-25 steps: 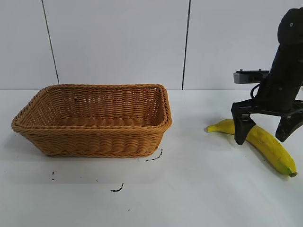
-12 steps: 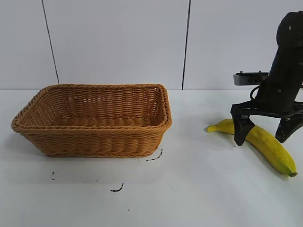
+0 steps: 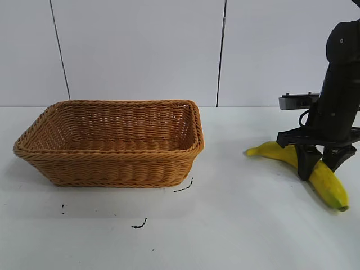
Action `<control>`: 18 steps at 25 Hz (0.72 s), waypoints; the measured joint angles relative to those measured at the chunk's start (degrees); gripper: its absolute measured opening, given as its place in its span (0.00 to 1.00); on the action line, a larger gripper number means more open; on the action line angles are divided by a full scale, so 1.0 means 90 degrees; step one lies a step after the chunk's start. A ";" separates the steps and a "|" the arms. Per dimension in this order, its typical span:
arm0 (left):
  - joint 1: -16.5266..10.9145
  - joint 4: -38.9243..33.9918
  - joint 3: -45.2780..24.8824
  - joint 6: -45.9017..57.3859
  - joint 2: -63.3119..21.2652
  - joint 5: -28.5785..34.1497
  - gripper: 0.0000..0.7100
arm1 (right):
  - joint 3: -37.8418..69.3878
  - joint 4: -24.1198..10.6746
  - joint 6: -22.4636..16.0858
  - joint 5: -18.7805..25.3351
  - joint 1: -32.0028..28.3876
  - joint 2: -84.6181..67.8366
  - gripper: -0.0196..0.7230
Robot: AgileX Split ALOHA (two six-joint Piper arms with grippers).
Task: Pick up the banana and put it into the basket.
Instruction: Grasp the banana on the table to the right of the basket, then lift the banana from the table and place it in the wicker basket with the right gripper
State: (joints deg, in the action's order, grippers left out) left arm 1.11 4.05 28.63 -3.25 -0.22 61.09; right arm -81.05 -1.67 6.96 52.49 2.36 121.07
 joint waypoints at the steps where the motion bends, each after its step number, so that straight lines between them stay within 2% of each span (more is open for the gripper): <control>1: 0.0000 0.0000 0.0000 0.0000 0.0000 0.0000 0.98 | -0.0066 0.0006 0.0000 0.0071 0.0000 -0.0109 0.42; 3: 0.0000 0.0000 0.0000 0.0000 0.0000 0.0000 0.98 | -0.0310 0.0033 0.0000 0.0308 0.0000 -0.0318 0.42; 8: 0.0000 0.0000 0.0000 0.0000 0.0000 0.0000 0.98 | -0.1158 0.0048 -0.0013 0.1253 0.0000 -0.0715 0.42; 11: 0.0000 0.0000 0.0000 0.0000 0.0000 0.0000 0.98 | -0.1770 0.0186 -0.0013 0.1747 0.0000 -0.0752 0.42; 14: 0.0000 0.0000 0.0000 0.0000 0.0000 0.0000 0.98 | -0.2189 0.0336 -0.0006 0.1867 0.0007 -0.0752 0.42; 18: 0.0000 0.0000 0.0000 0.0000 0.0000 0.0000 0.98 | -0.2501 0.0286 0.0069 0.1887 0.0208 -0.0752 0.42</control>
State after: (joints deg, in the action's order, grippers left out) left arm 1.11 4.05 28.63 -3.25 -0.22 61.09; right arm -103.56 0.90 7.58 69.47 4.23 114.30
